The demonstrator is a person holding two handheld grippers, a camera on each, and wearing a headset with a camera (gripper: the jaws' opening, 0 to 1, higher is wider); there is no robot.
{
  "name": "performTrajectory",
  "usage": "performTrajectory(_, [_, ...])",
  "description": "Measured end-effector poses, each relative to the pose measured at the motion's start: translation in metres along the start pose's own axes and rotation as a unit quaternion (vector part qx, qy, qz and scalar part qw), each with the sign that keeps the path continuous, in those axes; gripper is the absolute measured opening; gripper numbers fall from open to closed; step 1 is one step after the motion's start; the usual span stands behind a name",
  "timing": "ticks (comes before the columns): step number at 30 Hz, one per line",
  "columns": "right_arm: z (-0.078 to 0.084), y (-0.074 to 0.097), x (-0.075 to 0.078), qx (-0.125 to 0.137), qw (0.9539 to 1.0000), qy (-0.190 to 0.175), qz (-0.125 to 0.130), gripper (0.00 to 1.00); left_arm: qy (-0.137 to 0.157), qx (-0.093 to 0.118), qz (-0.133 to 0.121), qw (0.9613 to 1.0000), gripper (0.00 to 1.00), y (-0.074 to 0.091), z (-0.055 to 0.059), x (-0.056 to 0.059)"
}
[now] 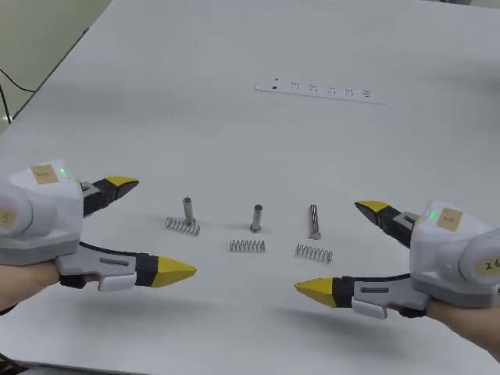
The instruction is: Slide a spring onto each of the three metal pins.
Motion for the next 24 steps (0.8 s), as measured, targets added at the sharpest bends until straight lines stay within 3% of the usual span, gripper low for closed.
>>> performTrajectory(19, [0.0043,-0.0011,-0.0011,-0.017,0.9995,-0.018,0.017,0.94,0.004,-0.004,0.021,0.9998,0.99,-0.0039,-0.0011,-0.006])
performTrajectory(24, [0.0051,0.0003,-0.0082,-0.026,0.9996,-0.012,0.01,0.93,0.01,-0.004,0.018,0.9998,0.99,-0.0015,0.0034,-0.0095])
Point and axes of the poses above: the centre of the closed fingertips' face, and the gripper's own axes: y roughly backward along the fingers, x roughly to its right, z roughly out of its underside, the point moved 7 cm from there along y, roughly backward along the fingers, and after that the axes turned 13 degrees about y, right-handed, at the moved point
